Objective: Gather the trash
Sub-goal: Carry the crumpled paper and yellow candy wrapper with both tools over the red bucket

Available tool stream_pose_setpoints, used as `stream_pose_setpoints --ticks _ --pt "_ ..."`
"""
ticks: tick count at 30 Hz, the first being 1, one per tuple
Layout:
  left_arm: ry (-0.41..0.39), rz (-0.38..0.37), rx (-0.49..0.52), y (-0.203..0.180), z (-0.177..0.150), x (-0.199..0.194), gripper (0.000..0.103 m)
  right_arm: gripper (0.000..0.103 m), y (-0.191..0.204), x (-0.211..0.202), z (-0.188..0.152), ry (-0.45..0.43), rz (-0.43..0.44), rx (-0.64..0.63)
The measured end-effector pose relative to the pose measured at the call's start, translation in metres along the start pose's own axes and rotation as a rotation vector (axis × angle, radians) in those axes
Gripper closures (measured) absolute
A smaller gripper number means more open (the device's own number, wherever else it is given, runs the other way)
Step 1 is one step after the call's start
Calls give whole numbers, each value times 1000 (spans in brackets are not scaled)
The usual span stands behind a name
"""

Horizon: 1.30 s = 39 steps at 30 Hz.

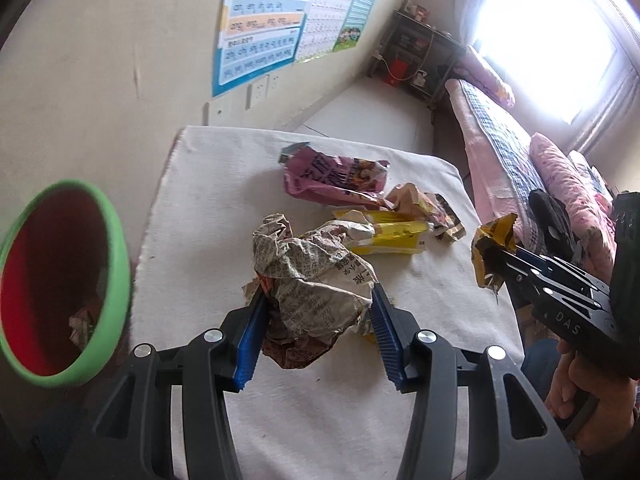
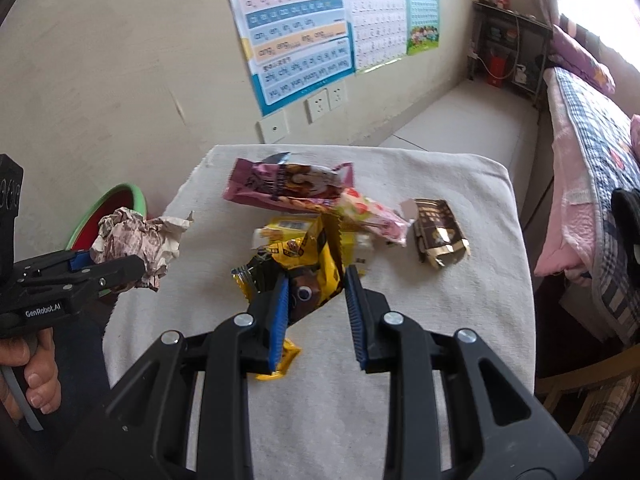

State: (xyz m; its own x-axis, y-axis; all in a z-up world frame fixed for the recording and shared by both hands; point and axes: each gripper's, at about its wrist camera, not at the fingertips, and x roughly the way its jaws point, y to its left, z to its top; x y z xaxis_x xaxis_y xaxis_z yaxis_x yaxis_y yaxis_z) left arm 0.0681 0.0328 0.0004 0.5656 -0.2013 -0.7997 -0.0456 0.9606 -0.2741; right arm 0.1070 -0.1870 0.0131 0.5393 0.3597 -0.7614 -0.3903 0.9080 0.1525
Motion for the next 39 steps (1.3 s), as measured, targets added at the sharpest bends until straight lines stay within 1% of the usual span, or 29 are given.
stream_pose_setpoints --ticks 5,14,19,29,33,39 --pt "-19 17 -33 20 -4 -13 56 76 22 -1 2 -2 21 -40" --pt "-50 61 -64 51 -11 -36 55 76 67 9 9 9 78 -104" --pt "-75 95 -110 80 -12 -52 55 76 95 15 18 8 122 -140" --pt "-117 178 -208 147 -18 -89 55 76 160 26 41 3 204 -217" --pt "-124 206 -240 169 -19 -99 55 76 191 28 54 -14 239 -262" --pt "-140 229 -286 199 -20 -109 55 76 241 39 71 -14 294 -314"
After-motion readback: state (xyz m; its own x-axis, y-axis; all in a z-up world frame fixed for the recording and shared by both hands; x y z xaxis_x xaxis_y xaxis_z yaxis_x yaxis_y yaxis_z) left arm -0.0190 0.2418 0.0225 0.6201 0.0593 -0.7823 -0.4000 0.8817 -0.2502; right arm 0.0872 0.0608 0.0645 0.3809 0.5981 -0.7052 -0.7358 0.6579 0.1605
